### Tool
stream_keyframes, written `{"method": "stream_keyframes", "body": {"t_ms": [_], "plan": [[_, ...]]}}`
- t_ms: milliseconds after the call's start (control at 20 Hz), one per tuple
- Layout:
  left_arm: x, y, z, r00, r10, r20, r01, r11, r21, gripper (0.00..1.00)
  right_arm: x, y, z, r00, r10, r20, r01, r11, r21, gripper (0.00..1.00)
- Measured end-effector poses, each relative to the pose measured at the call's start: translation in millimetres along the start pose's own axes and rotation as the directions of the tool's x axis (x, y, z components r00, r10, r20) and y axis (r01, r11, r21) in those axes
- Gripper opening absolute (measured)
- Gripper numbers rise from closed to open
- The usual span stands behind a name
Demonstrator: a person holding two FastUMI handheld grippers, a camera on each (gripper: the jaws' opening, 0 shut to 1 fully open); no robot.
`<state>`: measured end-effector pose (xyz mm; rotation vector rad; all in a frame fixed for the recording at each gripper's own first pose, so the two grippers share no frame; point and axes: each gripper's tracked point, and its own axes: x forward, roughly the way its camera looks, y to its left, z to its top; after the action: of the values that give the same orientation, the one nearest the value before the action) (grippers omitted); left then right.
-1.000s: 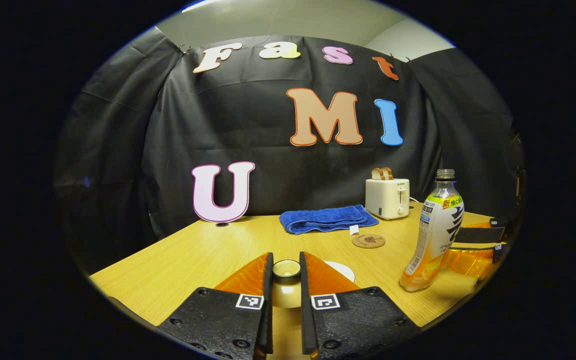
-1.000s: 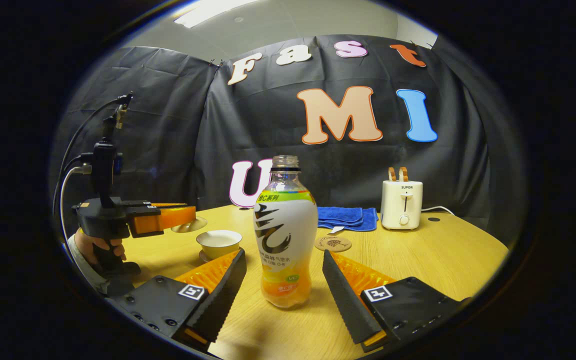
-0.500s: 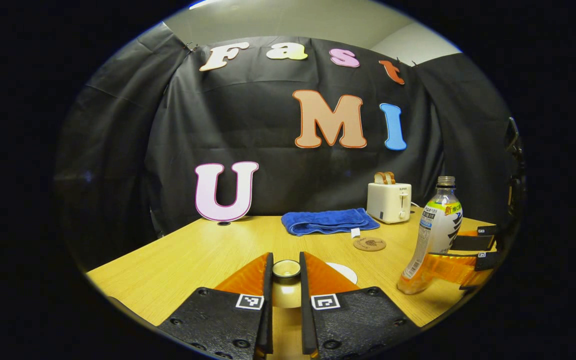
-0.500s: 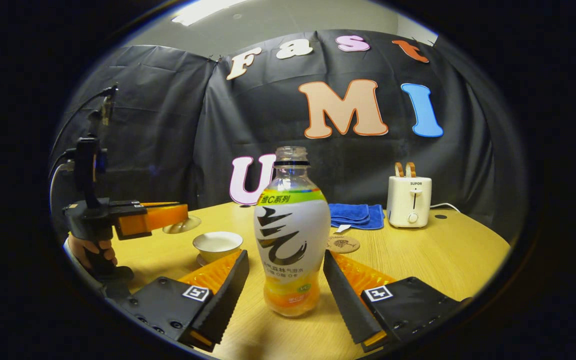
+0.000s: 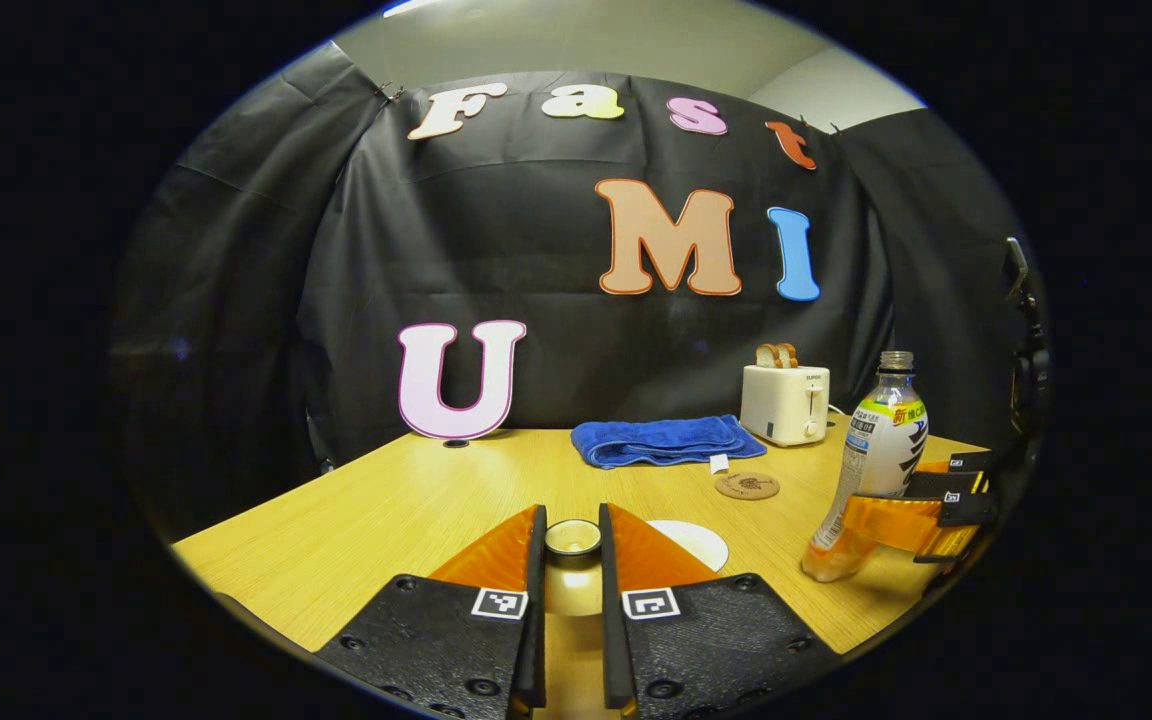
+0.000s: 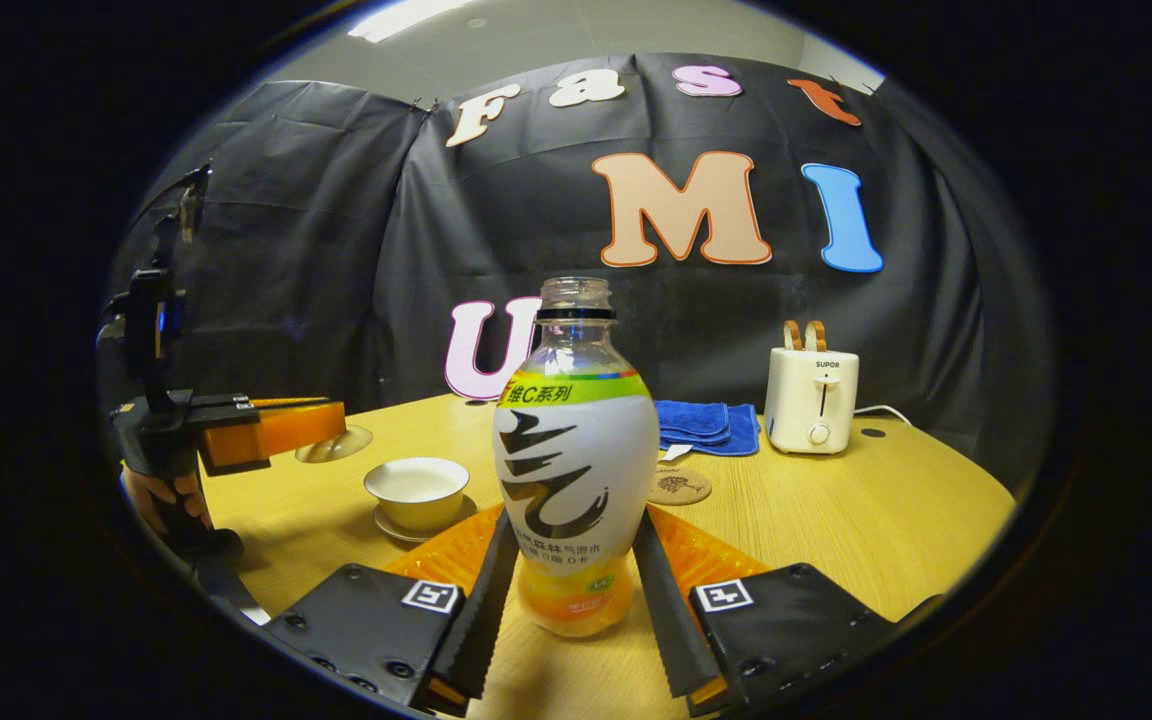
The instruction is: Open the teacup lid with one hand, grasp the water bottle and pour water into the teacup with the other hand; after pouring, place the water bottle on the coaster and then close the teacup lid.
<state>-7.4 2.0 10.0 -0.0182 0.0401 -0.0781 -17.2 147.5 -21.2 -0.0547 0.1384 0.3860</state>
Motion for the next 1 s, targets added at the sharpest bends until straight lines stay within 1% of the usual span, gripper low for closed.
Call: {"method": "stream_keyframes", "body": {"t_ms": [50,100,150,250,350,400,450,550,650,700,750,900,950,1000], "plan": [[-0.2,0.9,0.1,1.0,0.0,-0.002,0.0,1.0,-0.001,0.19,2.0,-0.7,1.7,1.0,-0.009,-0.004,0.009,1.0,-0.023,0.72],[0.5,1.6,-0.6,1.0,0.0,-0.005,0.0,1.0,-0.003,0.2,4.6,-4.4,1.6,1.0,-0.026,-0.01,0.026,0.998,-0.056,0.69],[-0.4,2.7,-0.4,1.0,0.001,-0.007,-0.001,1.0,-0.004,0.2,6.7,-8.9,2.9,0.999,-0.043,-0.012,0.041,0.995,-0.091,0.72],[-1.1,5.8,2.4,1.0,0.004,0.0,-0.004,1.0,-0.007,0.19,10.1,-12.2,7.8,0.998,-0.056,-0.005,0.055,0.986,-0.156,0.69],[-1.4,8.4,2.0,1.0,0.007,0.0,-0.007,1.0,-0.009,0.19,14.5,-13.8,13.2,0.997,-0.071,0.004,0.07,0.967,-0.244,0.69],[-1.7,9.6,1.3,1.0,0.006,-0.002,-0.006,1.0,-0.011,0.19,17.1,-14.7,14.4,0.997,-0.083,0.004,0.08,0.951,-0.299,0.69],[-2.1,10.0,0.1,1.0,0.006,-0.006,-0.006,1.0,-0.013,0.19,19.4,-15.9,15.1,0.996,-0.09,0.007,0.087,0.932,-0.353,0.68],[-4.9,13.9,-1.4,1.0,0.009,-0.009,-0.009,1.0,-0.014,0.19,23.4,-12.0,14.5,0.996,-0.09,0.017,0.089,0.892,-0.443,0.72],[-6.7,18.7,-1.3,1.0,0.015,-0.007,-0.015,1.0,-0.01,0.2,28.0,-11.6,13.6,0.994,-0.102,0.024,0.1,0.847,-0.522,0.7],[-7.9,21.3,-1.9,1.0,0.018,-0.007,-0.019,1.0,-0.01,0.19,30.8,-14.6,11.7,0.993,-0.114,0.024,0.108,0.821,-0.56,0.69],[-10.1,23.9,-2.2,1.0,0.021,-0.008,-0.021,1.0,-0.012,0.19,33.5,-15.5,10.3,0.992,-0.124,0.024,0.113,0.794,-0.597,0.71],[-14.8,33.3,-1.6,0.999,0.033,-0.002,-0.033,0.999,-0.012,0.19,39.1,-15.8,8.1,0.99,-0.136,0.026,0.116,0.713,-0.692,0.71],[-16.1,37.6,-1.8,0.999,0.041,-0.001,-0.041,0.999,-0.007,0.19,41.3,-13.9,8.5,0.99,-0.137,0.032,0.118,0.68,-0.723,0.71],[-17.1,41.2,-2.3,0.999,0.047,-0.001,-0.047,0.999,-0.003,0.19,42.9,-10.9,8.6,0.99,-0.138,0.041,0.121,0.644,-0.756,0.69]]}}
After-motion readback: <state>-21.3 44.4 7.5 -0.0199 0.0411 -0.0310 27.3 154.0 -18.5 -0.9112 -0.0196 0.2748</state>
